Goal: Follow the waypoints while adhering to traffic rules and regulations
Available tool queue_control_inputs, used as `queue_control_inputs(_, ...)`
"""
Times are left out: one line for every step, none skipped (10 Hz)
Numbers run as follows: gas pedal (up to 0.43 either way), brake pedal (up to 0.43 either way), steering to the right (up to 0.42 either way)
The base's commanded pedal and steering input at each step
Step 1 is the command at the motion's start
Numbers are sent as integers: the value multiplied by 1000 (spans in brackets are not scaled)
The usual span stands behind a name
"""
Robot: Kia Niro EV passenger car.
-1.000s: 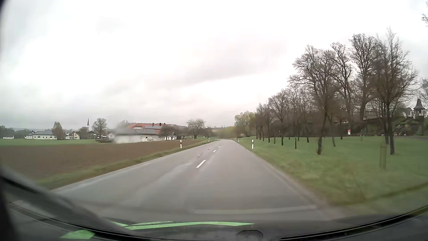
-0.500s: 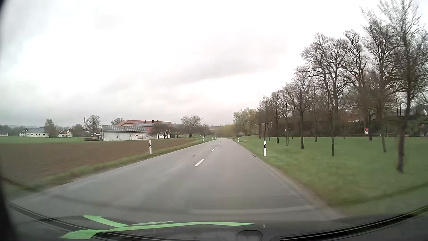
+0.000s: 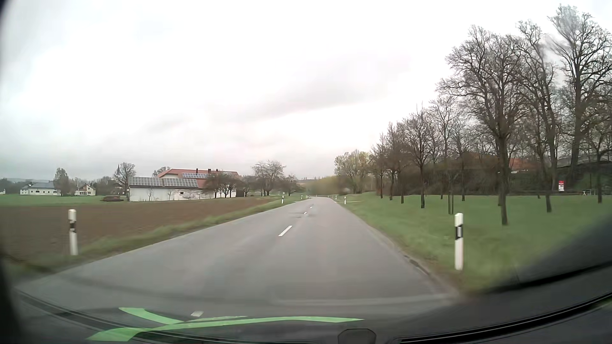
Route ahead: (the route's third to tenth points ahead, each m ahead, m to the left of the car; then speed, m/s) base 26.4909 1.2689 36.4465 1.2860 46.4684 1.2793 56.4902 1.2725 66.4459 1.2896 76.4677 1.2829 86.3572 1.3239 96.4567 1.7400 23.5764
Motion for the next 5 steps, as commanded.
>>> queue_control_inputs(169, 0, -1)
queue_control_inputs(177, 0, -1)
queue_control_inputs(177, 0, -1)
queue_control_inputs(177, 0, -1)
queue_control_inputs(177, 0, -1)
